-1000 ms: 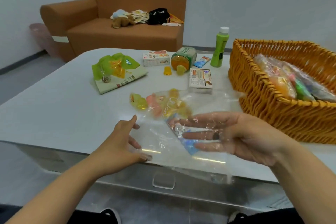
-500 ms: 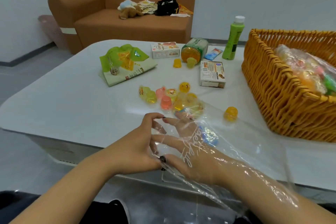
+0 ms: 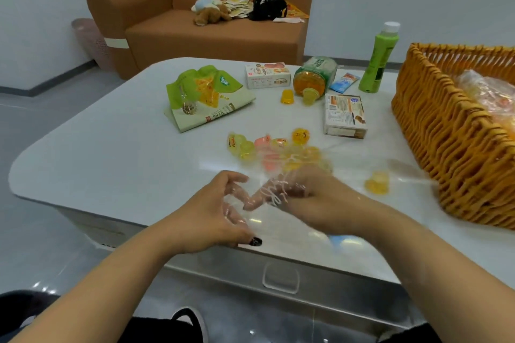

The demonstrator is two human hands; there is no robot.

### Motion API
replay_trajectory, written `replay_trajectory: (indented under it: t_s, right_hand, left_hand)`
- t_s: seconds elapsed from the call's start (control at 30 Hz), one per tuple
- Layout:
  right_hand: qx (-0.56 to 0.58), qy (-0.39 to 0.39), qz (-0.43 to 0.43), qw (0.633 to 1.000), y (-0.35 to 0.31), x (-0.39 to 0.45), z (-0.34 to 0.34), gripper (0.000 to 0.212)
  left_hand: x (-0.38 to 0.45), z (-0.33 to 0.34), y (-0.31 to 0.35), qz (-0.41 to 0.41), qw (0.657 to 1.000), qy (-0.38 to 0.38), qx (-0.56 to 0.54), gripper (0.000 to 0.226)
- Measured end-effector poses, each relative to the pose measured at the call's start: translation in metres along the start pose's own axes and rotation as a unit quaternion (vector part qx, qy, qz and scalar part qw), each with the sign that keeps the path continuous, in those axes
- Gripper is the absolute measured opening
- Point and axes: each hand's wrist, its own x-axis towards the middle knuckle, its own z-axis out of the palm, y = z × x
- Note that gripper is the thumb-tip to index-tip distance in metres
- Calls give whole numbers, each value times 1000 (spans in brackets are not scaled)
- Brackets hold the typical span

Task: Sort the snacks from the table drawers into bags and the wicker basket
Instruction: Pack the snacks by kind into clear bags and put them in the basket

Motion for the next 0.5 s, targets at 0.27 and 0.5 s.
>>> replay_trajectory:
  t_s: [0.27,0.5]
  right_hand:
    - [-90,280,235,927,44,0,-68,23]
    - [-321,77,515,791,91,-11,-40,46]
  left_hand:
    - [2,-41,-19,-51,984,139,-98,99]
    - [8,-44,-27,-64,969,197,-133,92]
